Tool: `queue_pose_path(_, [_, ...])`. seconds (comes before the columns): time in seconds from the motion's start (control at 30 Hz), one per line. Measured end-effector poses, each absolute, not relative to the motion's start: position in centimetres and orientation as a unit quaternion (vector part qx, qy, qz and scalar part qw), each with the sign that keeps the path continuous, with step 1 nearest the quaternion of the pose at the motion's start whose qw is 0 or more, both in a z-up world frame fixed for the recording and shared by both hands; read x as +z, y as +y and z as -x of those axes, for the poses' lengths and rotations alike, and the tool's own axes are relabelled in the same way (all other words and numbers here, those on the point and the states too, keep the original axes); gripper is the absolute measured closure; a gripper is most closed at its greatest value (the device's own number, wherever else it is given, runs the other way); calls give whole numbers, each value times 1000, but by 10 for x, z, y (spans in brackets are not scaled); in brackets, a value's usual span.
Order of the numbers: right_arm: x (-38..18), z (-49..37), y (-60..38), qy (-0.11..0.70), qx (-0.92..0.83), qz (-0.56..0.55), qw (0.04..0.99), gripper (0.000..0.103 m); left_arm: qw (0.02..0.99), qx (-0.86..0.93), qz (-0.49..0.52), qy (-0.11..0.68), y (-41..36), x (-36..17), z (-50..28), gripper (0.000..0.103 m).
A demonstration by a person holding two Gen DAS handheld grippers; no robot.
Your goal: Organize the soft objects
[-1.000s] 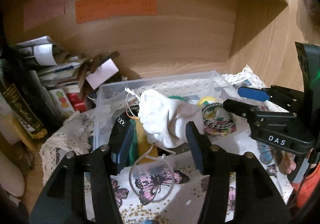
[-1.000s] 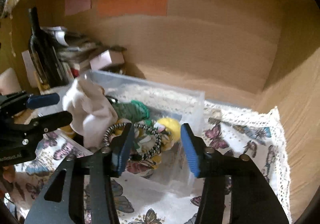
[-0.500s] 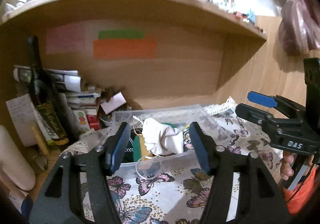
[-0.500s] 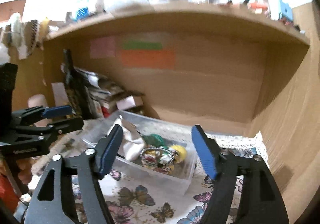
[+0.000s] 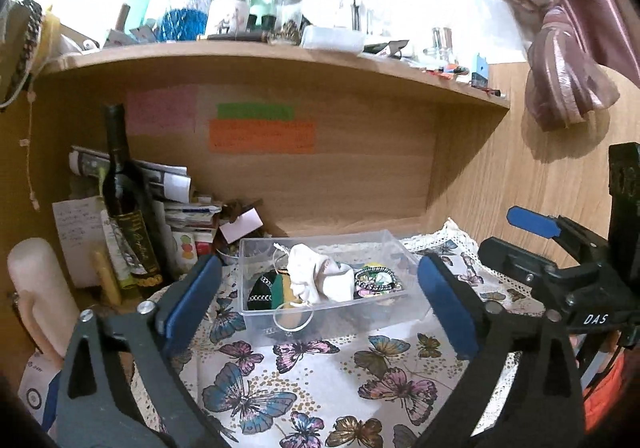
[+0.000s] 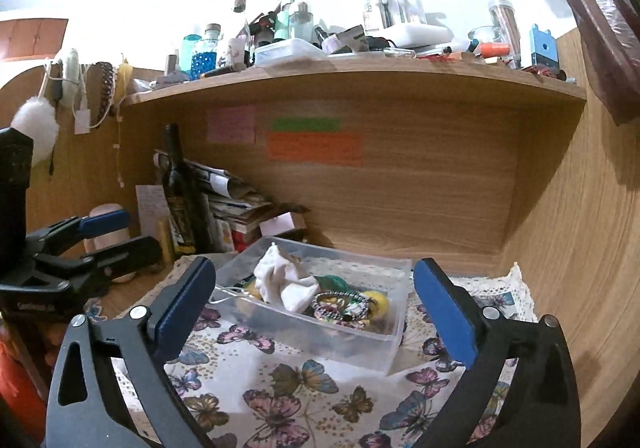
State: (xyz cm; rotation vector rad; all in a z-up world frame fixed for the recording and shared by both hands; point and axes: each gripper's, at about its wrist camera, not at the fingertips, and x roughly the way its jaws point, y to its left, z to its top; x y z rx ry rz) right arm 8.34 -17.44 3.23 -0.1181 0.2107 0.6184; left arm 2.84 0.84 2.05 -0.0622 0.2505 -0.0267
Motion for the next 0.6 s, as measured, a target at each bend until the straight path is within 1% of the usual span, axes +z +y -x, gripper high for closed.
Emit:
queue_pose_path(0.17, [29, -78, -175, 105, 303, 53, 946, 2, 993, -7, 22, 113, 1, 21, -18, 0])
queue_pose_path(0.6, [27, -77, -184, 104, 299, 35, 948, 0, 993, -6, 13, 115, -7, 17, -21, 0])
